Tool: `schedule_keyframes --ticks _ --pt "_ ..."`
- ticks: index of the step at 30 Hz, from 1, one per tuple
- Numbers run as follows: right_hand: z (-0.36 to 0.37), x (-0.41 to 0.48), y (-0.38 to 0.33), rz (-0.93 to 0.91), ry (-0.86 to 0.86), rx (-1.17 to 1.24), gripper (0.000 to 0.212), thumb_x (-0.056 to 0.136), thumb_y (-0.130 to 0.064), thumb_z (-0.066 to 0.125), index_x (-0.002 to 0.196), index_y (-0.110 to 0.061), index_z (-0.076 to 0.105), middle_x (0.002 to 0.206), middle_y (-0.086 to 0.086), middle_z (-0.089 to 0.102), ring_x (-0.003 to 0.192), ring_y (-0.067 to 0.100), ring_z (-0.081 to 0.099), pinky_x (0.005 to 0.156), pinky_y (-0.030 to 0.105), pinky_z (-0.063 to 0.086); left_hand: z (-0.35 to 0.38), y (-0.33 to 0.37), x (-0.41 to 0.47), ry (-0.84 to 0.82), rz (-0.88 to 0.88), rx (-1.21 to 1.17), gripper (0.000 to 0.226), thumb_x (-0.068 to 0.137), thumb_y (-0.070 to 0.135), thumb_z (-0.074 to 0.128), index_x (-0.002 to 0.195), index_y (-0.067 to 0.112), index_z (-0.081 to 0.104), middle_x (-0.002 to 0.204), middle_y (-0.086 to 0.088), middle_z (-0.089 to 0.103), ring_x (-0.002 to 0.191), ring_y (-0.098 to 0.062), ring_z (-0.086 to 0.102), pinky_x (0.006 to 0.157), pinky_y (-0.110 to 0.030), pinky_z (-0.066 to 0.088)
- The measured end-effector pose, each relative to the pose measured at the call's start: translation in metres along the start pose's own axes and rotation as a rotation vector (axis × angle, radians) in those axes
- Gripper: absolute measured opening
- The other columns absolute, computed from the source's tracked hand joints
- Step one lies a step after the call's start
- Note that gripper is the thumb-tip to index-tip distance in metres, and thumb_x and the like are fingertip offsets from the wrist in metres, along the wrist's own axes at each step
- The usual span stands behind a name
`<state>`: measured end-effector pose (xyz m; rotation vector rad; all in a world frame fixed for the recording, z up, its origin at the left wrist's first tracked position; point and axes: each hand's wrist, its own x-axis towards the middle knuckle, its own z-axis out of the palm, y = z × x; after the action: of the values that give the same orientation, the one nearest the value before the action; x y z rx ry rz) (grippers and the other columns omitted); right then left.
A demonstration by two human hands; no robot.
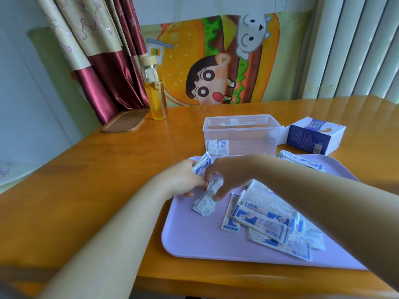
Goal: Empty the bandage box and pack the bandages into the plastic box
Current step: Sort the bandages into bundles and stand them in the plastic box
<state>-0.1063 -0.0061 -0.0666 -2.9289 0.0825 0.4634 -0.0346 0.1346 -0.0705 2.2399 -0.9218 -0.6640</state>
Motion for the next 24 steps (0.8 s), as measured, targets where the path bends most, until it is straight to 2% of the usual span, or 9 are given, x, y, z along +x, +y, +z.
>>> schedule_keyframes --ticks 3,5,8,11,13,17,19,21,24 --pt "-0.004 -0.001 -0.002 0.018 -0.014 -0.026 0.057 0.076 -0.047 0.071 0.126 -0.027 0.051 0.115 -0.005 0.046 0.110 0.017 0.050 0.091 0.029 0.039 -0.001 -0.002 0.001 -0.029 0.019 0.043 0.024 0.083 0.025 0.064 0.107 0.024 0.061 0.089 -0.004 0.063 0.068 -0.015 0.054 0.063 -0.028 0.049" --pt "-0.004 0.001 -0.002 0.025 -0.017 -0.026 0.057 0.075 -0.048 0.072 0.124 -0.025 0.054 0.117 -0.005 0.050 0.110 0.017 0.051 0.094 0.029 0.040 -0.001 -0.002 0.000 -0.043 0.050 0.070 0.017 0.084 0.022 0.064 0.101 0.022 0.061 0.086 -0.004 0.061 0.072 -0.014 0.055 0.057 -0.023 0.050" --pt "-0.005 0.004 -0.002 0.011 -0.033 0.002 0.053 0.074 -0.047 0.073 0.119 -0.024 0.058 0.115 -0.008 0.058 0.108 0.014 0.053 0.098 0.032 0.041 -0.001 -0.002 -0.004 -0.072 0.057 0.146 0.014 0.081 0.021 0.070 0.088 0.021 0.058 0.093 -0.010 0.066 0.076 -0.017 0.058 0.060 -0.026 0.053" --pt "-0.006 0.004 -0.002 -0.004 -0.054 0.029 0.034 0.074 -0.045 0.074 0.102 -0.032 0.059 0.093 -0.016 0.058 0.092 0.012 0.055 0.086 0.027 0.042 0.000 -0.004 -0.006 -0.121 0.026 0.222 0.021 0.079 0.026 0.074 0.094 0.016 0.063 0.090 -0.009 0.067 0.068 -0.017 0.058 0.061 -0.027 0.050" --pt "-0.006 0.001 -0.002 0.011 -0.046 0.028 0.028 0.075 -0.046 0.073 0.094 -0.031 0.058 0.086 -0.015 0.056 0.085 0.012 0.053 0.079 0.024 0.040 0.002 -0.005 -0.006 -0.138 0.011 0.251 0.026 0.079 0.028 0.074 0.099 0.015 0.065 0.091 -0.011 0.068 0.069 -0.018 0.056 0.063 -0.029 0.049" --pt "-0.004 -0.006 -0.003 0.013 0.004 0.035 0.034 0.079 -0.045 0.070 0.100 -0.020 0.061 0.090 -0.008 0.057 0.079 0.012 0.051 0.064 0.017 0.039 0.002 -0.008 -0.004 -0.088 0.011 0.255 0.023 0.082 0.026 0.070 0.098 0.012 0.066 0.091 -0.011 0.068 0.068 -0.019 0.055 0.060 -0.029 0.046" --pt "0.000 -0.007 -0.002 0.004 0.051 0.074 0.037 0.082 -0.043 0.067 0.107 -0.016 0.062 0.096 0.003 0.062 0.080 0.017 0.055 0.067 0.019 0.048 0.000 -0.010 -0.002 -0.047 0.028 0.260 0.013 0.084 0.024 0.067 0.090 0.013 0.063 0.085 -0.010 0.066 0.066 -0.020 0.056 0.057 -0.029 0.046" --pt "0.005 -0.010 -0.005 0.010 0.127 0.035 0.036 0.088 -0.041 0.059 0.106 -0.010 0.059 0.093 0.009 0.060 0.073 0.018 0.052 0.064 0.016 0.044 -0.003 -0.013 -0.002 -0.004 0.044 0.265 0.009 0.085 0.019 0.061 0.081 0.013 0.056 0.077 -0.009 0.061 0.061 -0.021 0.056 0.056 -0.030 0.046" --pt "0.010 -0.012 -0.008 0.040 0.285 -0.040 0.027 0.093 -0.038 0.051 0.106 -0.014 0.053 0.096 0.007 0.059 0.078 0.021 0.049 0.064 0.029 0.037 -0.004 -0.014 -0.002 0.090 0.064 0.263 0.012 0.088 0.018 0.058 0.085 0.006 0.056 0.076 -0.010 0.057 0.064 -0.024 0.055 0.064 -0.040 0.051"
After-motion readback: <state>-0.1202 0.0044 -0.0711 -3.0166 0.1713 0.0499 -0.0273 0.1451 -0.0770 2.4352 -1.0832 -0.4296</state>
